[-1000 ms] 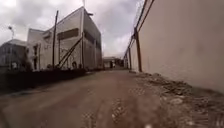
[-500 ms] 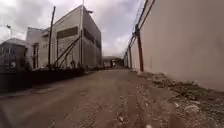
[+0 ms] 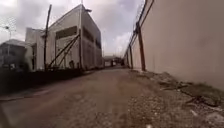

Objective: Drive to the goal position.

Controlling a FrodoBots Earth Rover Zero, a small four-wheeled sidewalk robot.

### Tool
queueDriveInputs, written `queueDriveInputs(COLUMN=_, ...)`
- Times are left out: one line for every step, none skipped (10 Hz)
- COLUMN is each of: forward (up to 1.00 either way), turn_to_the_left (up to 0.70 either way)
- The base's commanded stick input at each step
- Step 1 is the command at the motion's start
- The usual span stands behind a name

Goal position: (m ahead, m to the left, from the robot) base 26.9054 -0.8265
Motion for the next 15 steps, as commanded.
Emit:
queueDriveInputs(forward=0.70, turn_to_the_left=0.00)
queueDriveInputs(forward=0.70, turn_to_the_left=0.00)
queueDriveInputs(forward=0.70, turn_to_the_left=0.00)
queueDriveInputs(forward=0.70, turn_to_the_left=0.00)
queueDriveInputs(forward=0.70, turn_to_the_left=0.00)
queueDriveInputs(forward=0.70, turn_to_the_left=0.00)
queueDriveInputs(forward=0.70, turn_to_the_left=0.00)
queueDriveInputs(forward=0.70, turn_to_the_left=0.00)
queueDriveInputs(forward=0.70, turn_to_the_left=0.00)
queueDriveInputs(forward=0.70, turn_to_the_left=0.00)
queueDriveInputs(forward=0.70, turn_to_the_left=0.00)
queueDriveInputs(forward=0.70, turn_to_the_left=0.00)
queueDriveInputs(forward=0.70, turn_to_the_left=0.00)
queueDriveInputs(forward=0.70, turn_to_the_left=0.00)
queueDriveInputs(forward=0.70, turn_to_the_left=0.00)
